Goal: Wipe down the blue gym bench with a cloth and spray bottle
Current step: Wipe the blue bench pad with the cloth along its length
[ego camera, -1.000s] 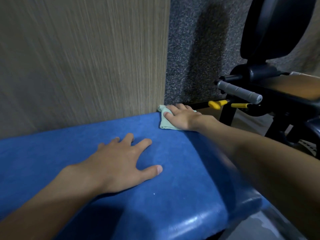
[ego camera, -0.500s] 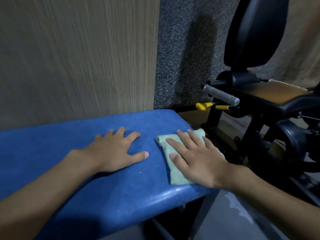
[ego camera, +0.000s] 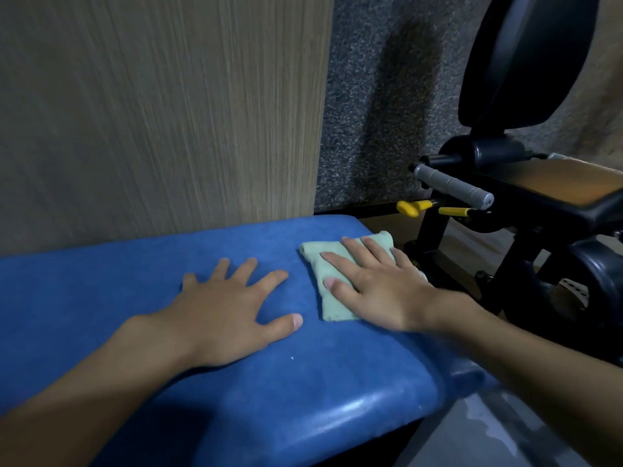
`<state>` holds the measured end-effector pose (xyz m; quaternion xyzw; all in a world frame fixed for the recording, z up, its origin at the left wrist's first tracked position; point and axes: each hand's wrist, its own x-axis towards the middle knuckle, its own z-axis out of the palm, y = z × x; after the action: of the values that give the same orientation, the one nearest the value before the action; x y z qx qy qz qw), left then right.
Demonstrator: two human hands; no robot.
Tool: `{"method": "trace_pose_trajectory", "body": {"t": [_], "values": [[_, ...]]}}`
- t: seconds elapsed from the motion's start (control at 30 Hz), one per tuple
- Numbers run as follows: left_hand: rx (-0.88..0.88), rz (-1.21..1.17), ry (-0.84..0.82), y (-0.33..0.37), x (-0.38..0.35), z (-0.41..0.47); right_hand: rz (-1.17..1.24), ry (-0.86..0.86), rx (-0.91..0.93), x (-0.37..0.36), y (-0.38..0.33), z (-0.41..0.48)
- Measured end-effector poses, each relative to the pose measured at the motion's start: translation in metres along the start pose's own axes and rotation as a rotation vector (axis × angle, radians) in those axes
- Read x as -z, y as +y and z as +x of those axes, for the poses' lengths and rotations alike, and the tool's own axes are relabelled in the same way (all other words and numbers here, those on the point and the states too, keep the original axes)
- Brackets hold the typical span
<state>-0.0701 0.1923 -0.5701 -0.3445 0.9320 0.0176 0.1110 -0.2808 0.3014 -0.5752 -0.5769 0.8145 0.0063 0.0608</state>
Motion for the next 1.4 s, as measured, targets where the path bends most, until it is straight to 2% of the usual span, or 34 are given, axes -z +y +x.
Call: {"method": "trace_pose_trajectory", "body": {"t": [0.2, 0.33, 0.5, 0.8, 0.9, 1.07, 1.4], "values": [[-0.012, 0.021, 0.073, 0.001, -0.008, 0.001, 0.019, -0.005, -0.071, 0.015, -0.019, 0.109], [-0.025, 0.006, 0.108, -0.006, -0.011, 0.000, 0.021, 0.011, -0.108, 0.016, -0.025, 0.130], [-0.065, -0.011, 0.136, -0.014, -0.010, -0.007, 0.011, -0.012, -0.064, 0.010, -0.026, 0.083], [-0.108, -0.036, 0.198, -0.019, -0.006, -0.013, -0.105, 0.003, 0.093, -0.010, -0.033, -0.090], [-0.098, -0.080, 0.204, -0.020, -0.005, -0.016, -0.121, -0.004, 0.090, -0.011, -0.034, -0.103], [-0.047, -0.035, 0.195, -0.023, -0.006, -0.018, -0.073, 0.004, 0.080, -0.008, -0.035, -0.060], [-0.052, -0.002, 0.170, -0.024, -0.008, -0.010, 0.017, 0.010, -0.066, 0.012, -0.053, 0.106]]}}
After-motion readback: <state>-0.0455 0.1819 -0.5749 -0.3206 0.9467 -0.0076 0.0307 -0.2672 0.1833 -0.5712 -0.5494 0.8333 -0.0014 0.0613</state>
